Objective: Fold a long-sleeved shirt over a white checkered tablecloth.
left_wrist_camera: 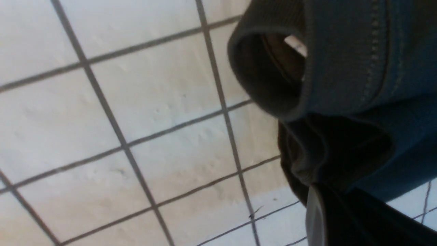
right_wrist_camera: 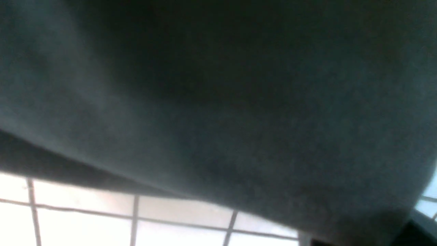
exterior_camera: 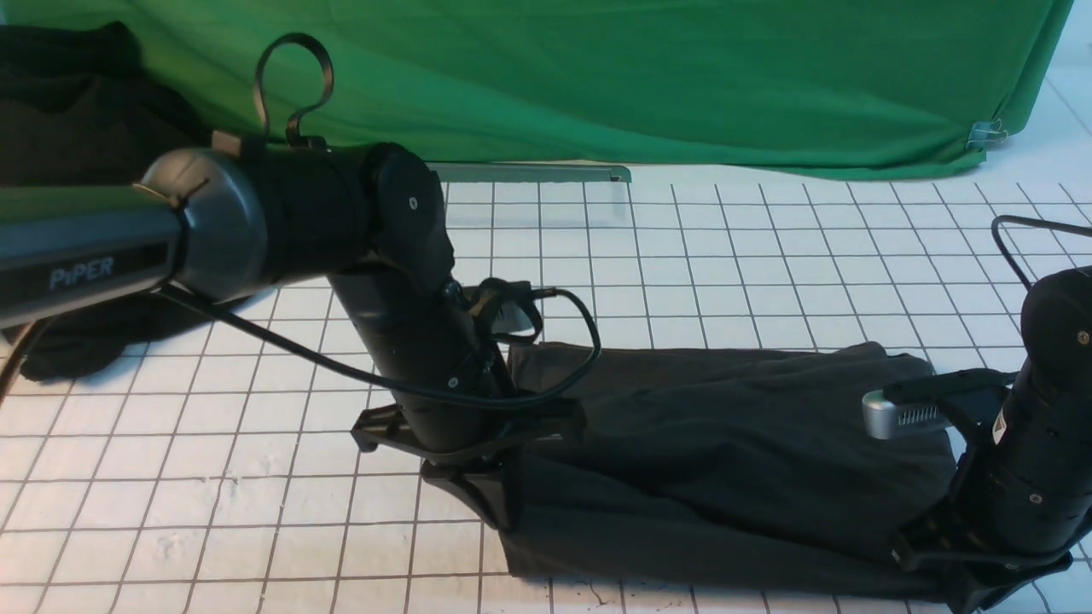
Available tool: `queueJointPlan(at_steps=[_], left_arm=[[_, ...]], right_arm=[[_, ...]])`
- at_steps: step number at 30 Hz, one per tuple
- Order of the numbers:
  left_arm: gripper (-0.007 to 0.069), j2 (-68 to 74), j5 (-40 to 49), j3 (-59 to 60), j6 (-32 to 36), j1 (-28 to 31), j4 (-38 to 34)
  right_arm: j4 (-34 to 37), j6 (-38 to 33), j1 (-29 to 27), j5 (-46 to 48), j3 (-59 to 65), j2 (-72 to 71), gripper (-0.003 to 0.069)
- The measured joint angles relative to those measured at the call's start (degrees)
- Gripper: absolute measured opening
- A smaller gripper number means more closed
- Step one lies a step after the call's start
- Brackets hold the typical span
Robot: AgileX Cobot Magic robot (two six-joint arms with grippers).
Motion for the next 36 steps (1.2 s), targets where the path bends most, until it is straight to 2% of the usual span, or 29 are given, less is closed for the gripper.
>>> queueJointPlan(at_steps=[1,3,5,6,8,10,14,15,17,18,20,21,22,23,25,26,29,30,35,36], left_arm=[[0.0029,0.0,0.4,0.0,0.0,0.0,0.2],[0.008,0.0,2.3,0.1,-0.1,0.0,0.6],[0.0134,0.0,3.9,0.1,-0.3,0.0,0.6],[0.0148,0.0,4.1,0.1,-0.3,0.0,0.5],[0.0251,0.0,6.7,0.1,-0.4,0.0,0.3],[0.0325,-0.2,7.7,0.1,-0.4,0.0,0.4],[0.0456,-2.0,7.9,0.1,0.0,0.0,0.5],[0.0461,-2.4,7.9,0.1,0.1,0.0,0.5],[0.0501,-4.8,7.9,0.1,0.2,0.0,1.0],[0.0511,-6.9,7.9,0.1,0.2,0.0,1.6],[0.051,-9.1,7.9,0.1,0.2,0.0,1.9],[0.0509,-9.6,7.9,0.1,0.2,0.0,2.0],[0.0494,-11.5,7.9,0.1,0.2,0.0,2.1],[0.049,-11.9,7.9,0.1,0.2,0.0,2.1],[0.0444,-14.2,6.5,0.1,0.2,0.0,2.2],[0.0439,-14.6,6.1,0.1,0.2,0.0,2.2],[0.0307,-17.0,2.4,0.1,0.2,0.0,2.2],[0.0307,-17.1,2.3,0.1,0.2,0.0,2.2],[0.0052,-17.7,-0.1,0.1,0.6,0.0,2.1],[0.0031,-17.7,-0.3,0.1,0.9,0.0,2.1]], right_arm=[[-0.1,0.1,0.0,0.1,0.0,0.0,0.0173],[-0.9,0.2,0.0,1.6,0.0,-0.1,0.0292],[-0.9,0.2,0.0,3.0,0.0,-0.6,0.0376],[-0.9,0.1,0.0,3.1,0.0,-0.6,0.0393],[-0.9,-0.7,0.0,5.3,0.0,-2.6,0.0474],[-0.9,-1.5,0.0,7.0,0.0,-5.0,0.0491],[-1.2,-3.3,0.0,11.2,0.0,-11.6,0.0453],[-1.3,-3.5,0.0,12.0,0.0,-12.6,0.0443],[-1.4,-4.7,0.0,13.4,0.0,-18.2,0.0367],[-1.4,-4.7,0.0,13.8,0.0,-23.1,0.0293],[-1.5,-5.0,0.0,14.0,0.0,-29.6,0.0191],[-1.5,-5.0,0.0,14.1,0.0,-30.4,0.0181],[-1.5,-5.1,0.0,14.1,0.0,-36.3,0.0107],[-1.5,-5.1,0.0,14.1,0.0,-37.8,0.0099],[-1.5,-5.1,0.0,11.7,0.2,-47.5,0.0026],[-1.5,-5.2,0.0,11.3,0.2,-47.5,0.0022],[-1.5,-5.8,0.0,1.3,3.7,-63.9,0.0],[-1.5,-5.8,0.0,0.0,4.0,-64.7,-0.0001],[-1.6,-5.8,0.0,-18.3,15.9,-82.6,-0.0002],[-1.6,-5.8,0.0,-20.3,18.1,-84.2,-0.0002]])
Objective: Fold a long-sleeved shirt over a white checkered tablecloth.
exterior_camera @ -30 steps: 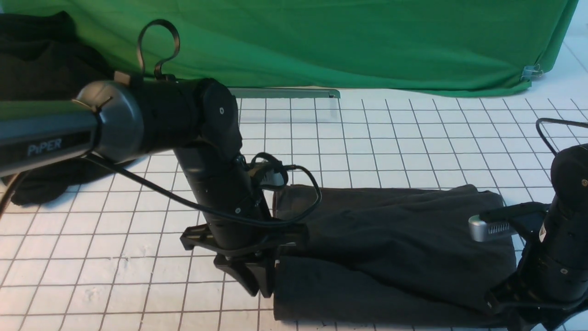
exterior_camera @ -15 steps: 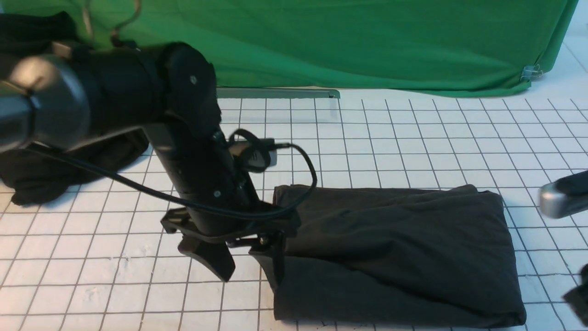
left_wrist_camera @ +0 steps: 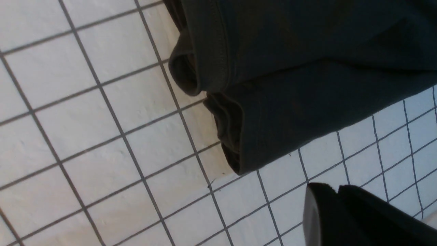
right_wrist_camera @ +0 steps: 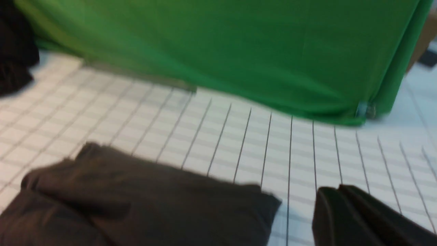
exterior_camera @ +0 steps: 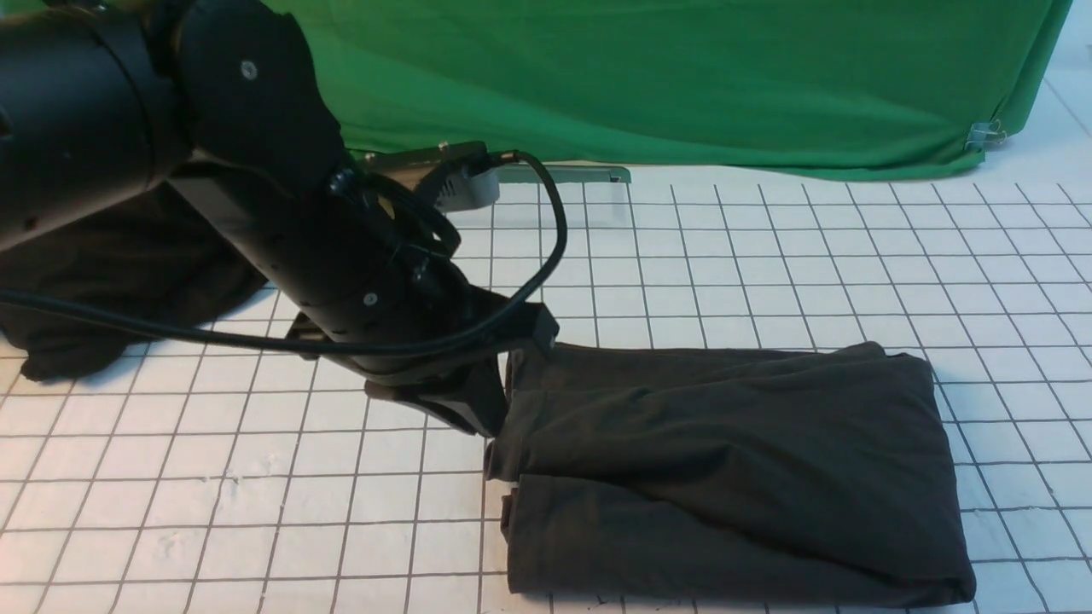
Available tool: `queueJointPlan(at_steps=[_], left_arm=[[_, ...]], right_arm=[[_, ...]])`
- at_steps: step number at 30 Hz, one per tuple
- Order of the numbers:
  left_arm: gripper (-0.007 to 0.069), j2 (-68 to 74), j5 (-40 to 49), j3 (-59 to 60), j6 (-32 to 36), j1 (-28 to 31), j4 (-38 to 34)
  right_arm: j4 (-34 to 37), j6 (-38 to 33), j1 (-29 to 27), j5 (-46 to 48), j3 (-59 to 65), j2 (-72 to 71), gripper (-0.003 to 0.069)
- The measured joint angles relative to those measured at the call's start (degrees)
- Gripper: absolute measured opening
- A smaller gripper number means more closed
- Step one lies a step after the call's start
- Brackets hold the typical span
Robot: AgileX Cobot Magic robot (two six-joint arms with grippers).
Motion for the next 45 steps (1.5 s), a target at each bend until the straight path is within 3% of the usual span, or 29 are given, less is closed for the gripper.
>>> queueJointPlan(at_steps=[11,35,45], left_arm=[[0.0001,0.0,-1.8,0.0,2.1,0.0,0.0],[0.0003,0.0,-4.5,0.0,3.6,0.0,0.0],[0.0003,0.0,-5.0,0.0,3.6,0.0,-0.2]], right_arm=[[0.0,0.0,0.0,-14.7,6.4,-1.3,0.0002],[0.0,-0.1,-0.1,-15.9,6.7,-1.2,0.0059],[-0.8,-0.1,-2.8,-17.2,19.9,-3.9,0.008]])
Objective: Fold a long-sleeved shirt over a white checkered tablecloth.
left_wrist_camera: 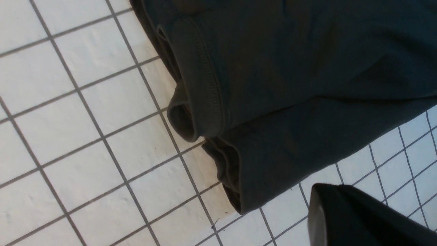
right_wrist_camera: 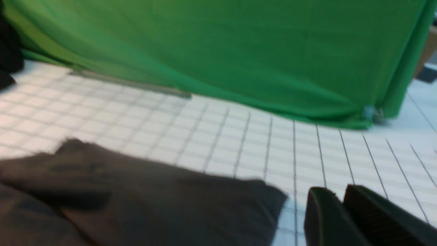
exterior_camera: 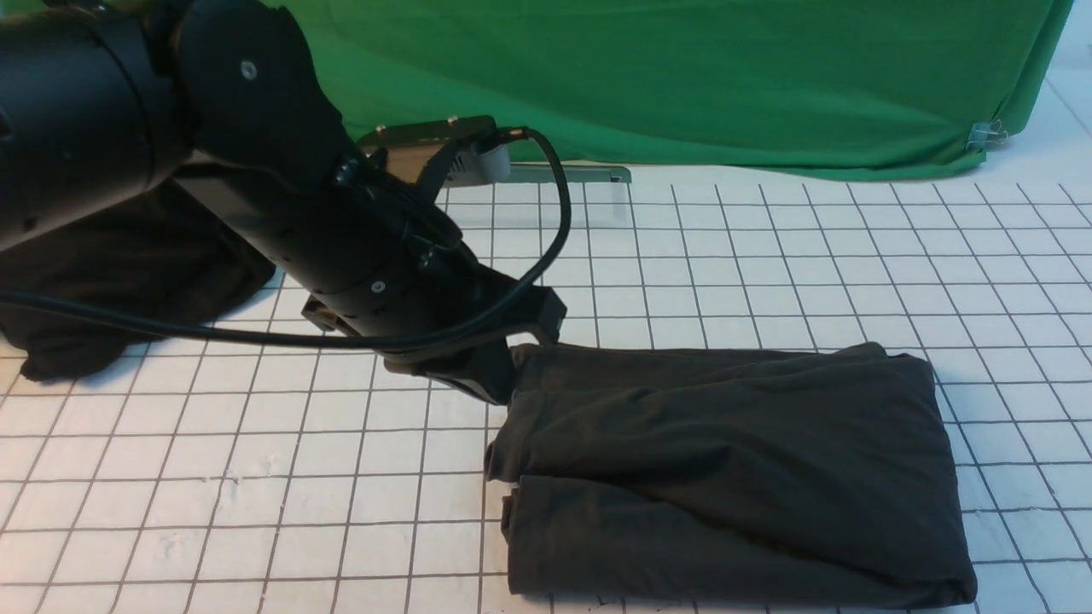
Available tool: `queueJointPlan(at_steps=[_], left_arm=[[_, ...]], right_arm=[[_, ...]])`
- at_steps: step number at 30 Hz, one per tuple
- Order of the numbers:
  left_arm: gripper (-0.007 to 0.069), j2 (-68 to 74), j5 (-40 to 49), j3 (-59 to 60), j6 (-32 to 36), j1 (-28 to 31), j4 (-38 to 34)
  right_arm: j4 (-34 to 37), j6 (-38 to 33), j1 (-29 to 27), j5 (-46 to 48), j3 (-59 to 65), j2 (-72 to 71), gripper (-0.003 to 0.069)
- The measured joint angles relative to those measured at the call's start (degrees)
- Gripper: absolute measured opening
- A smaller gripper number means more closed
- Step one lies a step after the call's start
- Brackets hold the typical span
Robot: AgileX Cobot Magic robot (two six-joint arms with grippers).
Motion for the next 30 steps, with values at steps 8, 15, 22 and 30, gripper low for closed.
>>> queueJointPlan(at_steps=[8,15,22,30], left_arm=[[0.0003,0.0,-1.1,0.0,0.0,0.0,2.0],[0.0003,-3.6,-0.9,0.4,1.7,0.0,2.6],[0.0003,-15.1,0.5,0.4,1.8,0.0,7.7],[0.0003,-34.5,5.2,5.2,0.4,0.0,11.7]], right_arm=[[-3.1,0.1,-10.1,0.4,8.5,-4.0,0.0092],[-3.3,0.1,-13.4,-1.5,12.9,-5.9,0.0103],[-3.4,0.1,-11.4,-2.9,12.9,-5.9,0.012],[-3.4,0.1,-10.5,-2.9,12.9,-5.9,0.0136]])
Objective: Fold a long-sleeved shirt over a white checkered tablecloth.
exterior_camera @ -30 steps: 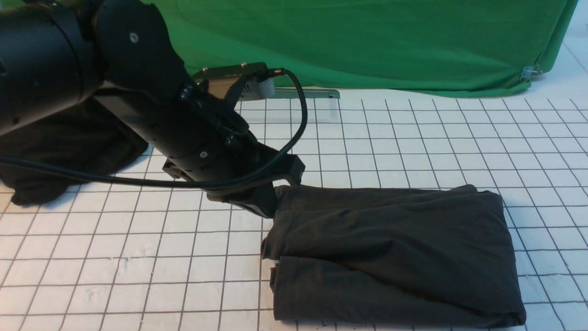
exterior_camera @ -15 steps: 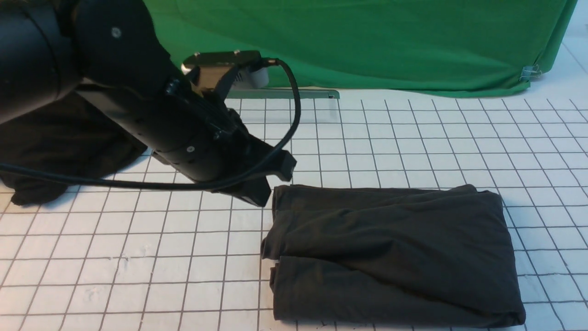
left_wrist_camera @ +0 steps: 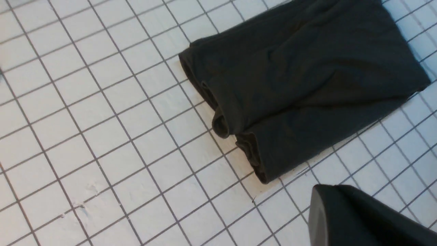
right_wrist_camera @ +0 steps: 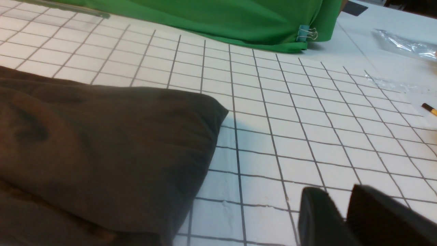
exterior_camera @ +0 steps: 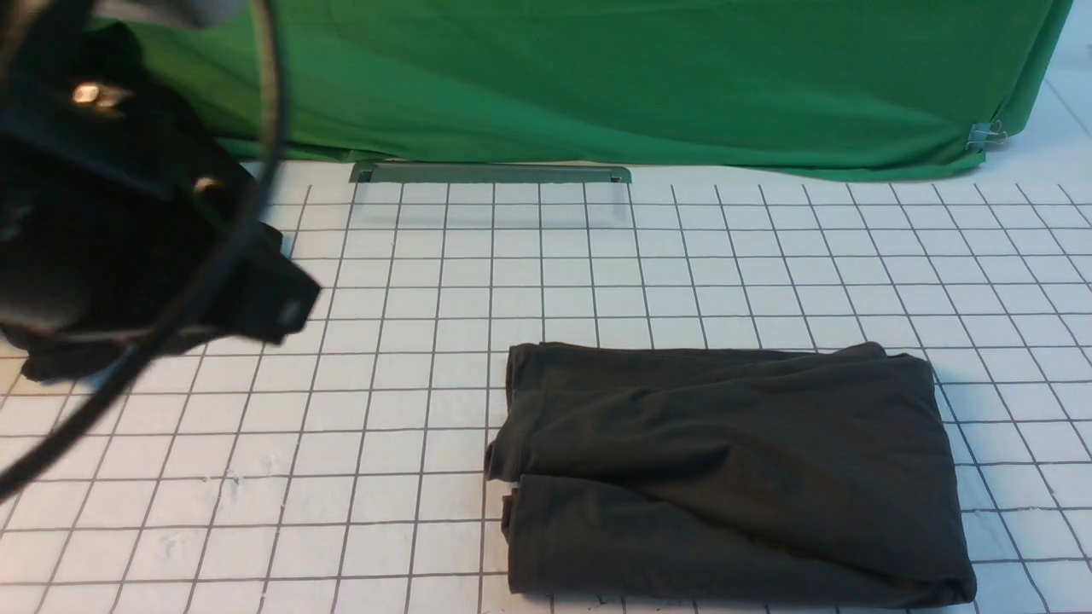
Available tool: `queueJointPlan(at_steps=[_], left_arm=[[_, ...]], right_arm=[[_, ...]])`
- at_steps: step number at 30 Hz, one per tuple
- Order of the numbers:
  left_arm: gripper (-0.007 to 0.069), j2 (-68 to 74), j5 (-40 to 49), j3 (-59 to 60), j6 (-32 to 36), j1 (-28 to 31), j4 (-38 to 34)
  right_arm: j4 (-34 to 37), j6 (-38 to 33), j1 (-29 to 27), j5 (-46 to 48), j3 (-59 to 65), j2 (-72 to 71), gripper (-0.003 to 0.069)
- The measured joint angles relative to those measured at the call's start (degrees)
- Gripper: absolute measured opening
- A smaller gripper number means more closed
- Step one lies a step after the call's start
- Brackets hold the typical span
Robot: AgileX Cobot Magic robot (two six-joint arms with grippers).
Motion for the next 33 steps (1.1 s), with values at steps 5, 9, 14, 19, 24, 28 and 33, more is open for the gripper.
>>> queueJointPlan(at_steps=[5,9,14,19,24,28,33], left_arm=[[0.0003,-17.1,-15.0,13.3,-4.4,0.0,1.3],[0.0003,-28.4,-34.4,28.1,-4.7,0.0,1.5],[0.0003,-32.3,-51.3,41.4,-4.7,0.0,1.5],[0.0003,-32.4,-63.0,50.8,-4.7,0.0,1.5],[0.0003,-32.4,-63.7,55.1,-4.7,0.0,1.5],[0.0003,-32.4,-64.1,57.5,-4.7,0.0,2.3],[0.0003,-32.4,-64.1,60.2,-4.6,0.0,4.4]], right_arm=[[0.0,0.0,0.0,0.0,0.0,0.0,0.0144],[0.0,0.0,0.0,-0.1,0.0,0.0,0.0153],[0.0,0.0,0.0,-0.2,0.0,0.0,0.0167],[0.0,0.0,0.0,-0.2,0.0,0.0,0.0176],[0.0,0.0,0.0,-0.2,0.0,0.0,0.0181],[0.0,0.0,0.0,-0.2,0.0,0.0,0.0188],[0.0,0.0,0.0,-0.2,0.0,0.0,0.0193]])
